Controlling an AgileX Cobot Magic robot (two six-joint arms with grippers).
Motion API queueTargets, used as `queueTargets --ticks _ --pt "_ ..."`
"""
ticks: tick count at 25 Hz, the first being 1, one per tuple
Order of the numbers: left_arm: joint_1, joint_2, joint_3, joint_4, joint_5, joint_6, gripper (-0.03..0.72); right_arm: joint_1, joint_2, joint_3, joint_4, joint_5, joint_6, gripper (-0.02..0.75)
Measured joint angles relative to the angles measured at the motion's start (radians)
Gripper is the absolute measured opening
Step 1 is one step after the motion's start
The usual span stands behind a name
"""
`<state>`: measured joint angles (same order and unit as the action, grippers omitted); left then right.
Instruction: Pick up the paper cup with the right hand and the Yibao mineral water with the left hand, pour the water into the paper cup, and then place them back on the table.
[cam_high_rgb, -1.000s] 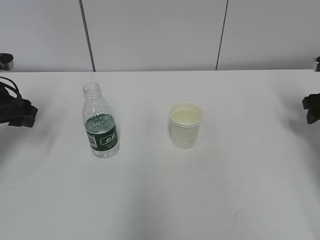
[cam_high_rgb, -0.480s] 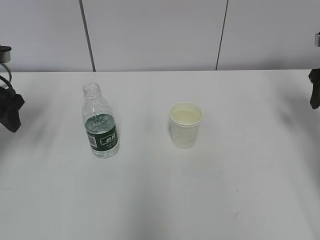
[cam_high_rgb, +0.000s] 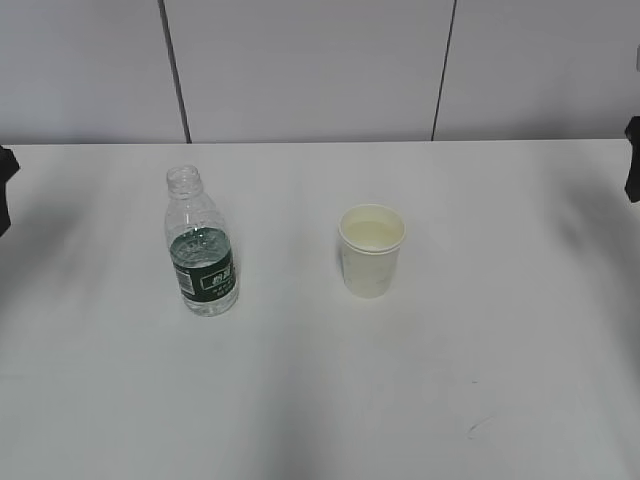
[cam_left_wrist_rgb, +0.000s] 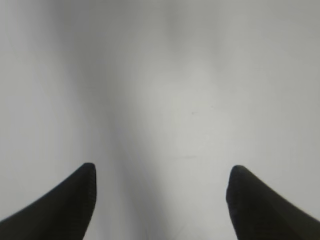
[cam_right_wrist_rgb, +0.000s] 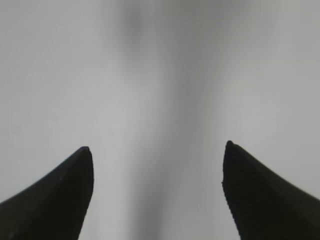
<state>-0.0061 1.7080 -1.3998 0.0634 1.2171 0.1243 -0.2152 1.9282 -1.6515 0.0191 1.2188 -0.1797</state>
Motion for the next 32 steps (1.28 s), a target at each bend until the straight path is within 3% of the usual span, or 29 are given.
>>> queueTargets --ticks 5,10,19,23,32 --pt "0.000 -0.099 -0.001 -0.015 0.004 -0.003 0.499 0.000 -0.116 0.057 0.009 0.002 -0.021 0.594" --pt "0.000 -0.236 0.043 -0.057 0.008 -0.003 0.499 0.000 -0.312 0.213 0.046 0.002 -0.036 0.594" --pt "0.000 -0.618 0.353 -0.063 0.015 -0.003 0.499 0.000 -0.723 0.480 0.098 0.014 -0.086 0.593" --pt "0.000 -0.805 0.490 -0.063 -0.036 -0.003 0.499 0.038 -0.882 0.566 0.106 0.014 -0.124 0.593" --pt "0.000 -1.245 0.713 -0.102 -0.023 -0.004 0.499 0.077 -1.162 0.751 0.113 0.029 -0.218 0.593"
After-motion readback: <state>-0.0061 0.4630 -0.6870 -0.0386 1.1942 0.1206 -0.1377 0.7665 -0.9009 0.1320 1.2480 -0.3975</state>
